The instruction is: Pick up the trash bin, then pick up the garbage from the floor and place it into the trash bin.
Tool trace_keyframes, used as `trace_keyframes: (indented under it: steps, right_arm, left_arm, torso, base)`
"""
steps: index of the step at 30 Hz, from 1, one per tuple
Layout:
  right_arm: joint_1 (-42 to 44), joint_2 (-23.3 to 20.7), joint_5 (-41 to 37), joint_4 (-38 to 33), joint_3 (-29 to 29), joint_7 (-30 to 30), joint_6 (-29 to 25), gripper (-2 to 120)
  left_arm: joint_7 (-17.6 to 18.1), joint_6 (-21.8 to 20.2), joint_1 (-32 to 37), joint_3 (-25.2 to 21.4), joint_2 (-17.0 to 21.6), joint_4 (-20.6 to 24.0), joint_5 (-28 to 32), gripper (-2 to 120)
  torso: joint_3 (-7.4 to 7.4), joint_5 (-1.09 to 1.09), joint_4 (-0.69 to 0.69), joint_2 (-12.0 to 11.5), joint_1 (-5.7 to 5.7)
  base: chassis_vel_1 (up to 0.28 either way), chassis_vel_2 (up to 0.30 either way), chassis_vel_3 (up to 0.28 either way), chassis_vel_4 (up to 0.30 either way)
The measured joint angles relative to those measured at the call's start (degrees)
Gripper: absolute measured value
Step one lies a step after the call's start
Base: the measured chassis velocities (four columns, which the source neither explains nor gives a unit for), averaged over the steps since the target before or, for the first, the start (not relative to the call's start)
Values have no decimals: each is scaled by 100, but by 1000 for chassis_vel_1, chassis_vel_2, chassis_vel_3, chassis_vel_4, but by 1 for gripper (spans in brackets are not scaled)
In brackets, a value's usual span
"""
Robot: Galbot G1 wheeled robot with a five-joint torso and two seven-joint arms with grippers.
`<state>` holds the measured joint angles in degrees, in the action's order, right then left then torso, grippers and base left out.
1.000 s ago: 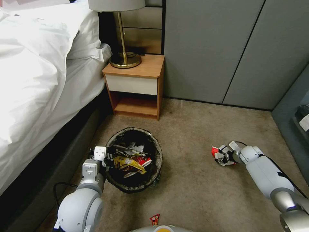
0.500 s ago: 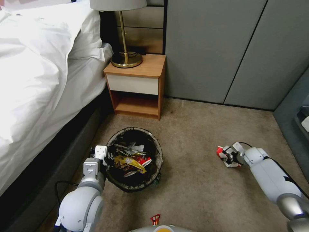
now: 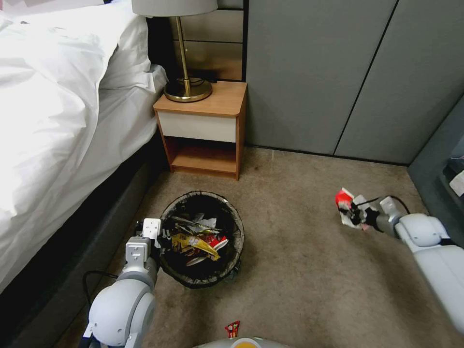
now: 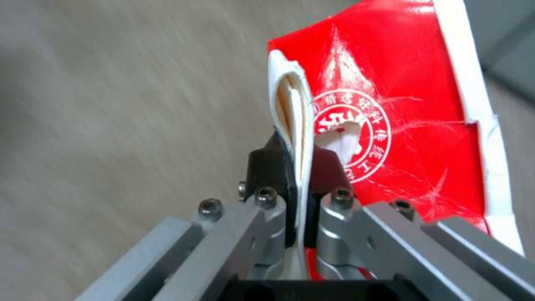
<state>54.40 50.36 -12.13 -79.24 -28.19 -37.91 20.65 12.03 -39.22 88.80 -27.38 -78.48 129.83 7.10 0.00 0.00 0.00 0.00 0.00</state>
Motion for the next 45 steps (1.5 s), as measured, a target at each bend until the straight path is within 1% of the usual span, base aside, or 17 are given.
trace_keyframes:
  steps: [1, 2, 6, 8, 9, 11, 12, 14, 20, 24, 27, 28, 29, 35, 36, 38, 45]
  right_arm:
    - [89, -76, -452, -605, -78, -239, -16, 0]
    - [93, -96, -711, -879, -78, -382, -119, 0]
    - [5, -108, -1121, -1425, -21, -768, -332, 0]
    - [-95, -107, -1360, -2034, 80, -897, -337, 0]
    - [-95, -107, -1360, -2034, 80, -897, -337, 0]
    - [-179, -105, -1657, -2723, 234, -758, -182, 0]
    - [-179, -105, -1657, -2723, 234, -758, -182, 0]
    - [-259, -111, -1971, -3190, 389, -484, 14, 0]
    - [-449, -247, -2653, -3831, 859, -359, 340, 0]
    - [-609, -363, -2883, -3969, 1206, -535, 363, 0]
    - [-1048, -474, -3100, -4070, 1891, -641, 364, 0]
    - [-1048, -474, -3100, -4070, 1891, -641, 364, 0]
    - [-1321, -475, -3115, -4054, 2271, -636, 363, 0]
    - [-1873, -261, -3036, -3661, 3338, -477, 338, 0]
    - [-1873, -261, -3036, -3661, 3338, -477, 338, 0]
    - [-2096, -99, -2963, -3365, 3887, -337, 314, 0]
    - [-2368, 145, -2849, -2950, 4419, -201, 289, 0]
  left_arm:
    - [-8, -8, -17, 16, -8, -2, -4, 0]
    - [-14, -12, -26, 29, -15, -6, -9, 0]
    - [-25, -17, -43, 56, -32, -7, -18, 0]
    - [-28, -20, -55, 63, -37, -4, -21, 0]
    - [-28, -20, -55, 63, -37, -4, -21, 0]
    - [-32, -24, -67, 64, -35, 5, -19, 0]
    - [-32, -24, -67, 64, -35, 5, -19, 0]
    - [-34, -26, -76, 62, -31, 8, -18, 0]
    - [-45, -26, -93, 77, -31, -16, -16, 0]
    - [-55, -26, -102, 99, -46, -40, -20, 0]
    - [-58, -26, -112, 129, -79, -69, -41, 0]
    - [-58, -26, -112, 129, -79, -69, -41, 0]
    - [-60, -24, -116, 138, -98, -75, -49, 0]
    - [-61, -12, -118, 144, -120, -89, -61, 0]
    - [-61, -12, -118, 144, -120, -89, -61, 0]
    - [-65, -9, -121, 146, -111, -100, -63, 0]
    - [-65, 1, -115, 146, -110, -116, -63, 0]
  torso:
    - [0, 0, 0, 0, 0]
    - [0, 0, 0, 0, 0]
    - [0, 0, 2, 0, 0]
    - [0, -1, 2, 0, 0]
    - [0, -1, 2, 0, 0]
    - [0, -2, 1, 0, 0]
    - [0, -2, 1, 0, 0]
    - [0, -1, 1, 0, 0]
    - [-1, -1, -1, 0, 0]
    - [0, 0, -1, 0, 0]
    - [0, 0, 0, 0, 0]
    - [0, 0, 0, 0, 0]
    - [0, -1, 1, 0, 0]
    - [0, -1, 0, 0, 0]
    - [0, -1, 0, 0, 0]
    - [0, 0, 0, 0, 0]
    - [0, 0, 0, 0, 0]
  base:
    - [0, 0, 0, 0]
    - [0, 0, 0, 0]
    - [0, 0, 0, 0]
    - [0, 0, 0, 0]
    - [0, 0, 0, 0]
    - [0, 0, 0, 0]
    - [0, 0, 0, 0]
    - [0, 0, 0, 0]
    - [0, 0, 0, 0]
    - [0, 0, 0, 0]
    - [0, 0, 0, 0]
    - [0, 0, 0, 0]
    - [0, 0, 0, 0]
    - [0, 0, 0, 0]
    - [0, 0, 0, 0]
    - [0, 0, 0, 0]
    - [0, 0, 0, 0]
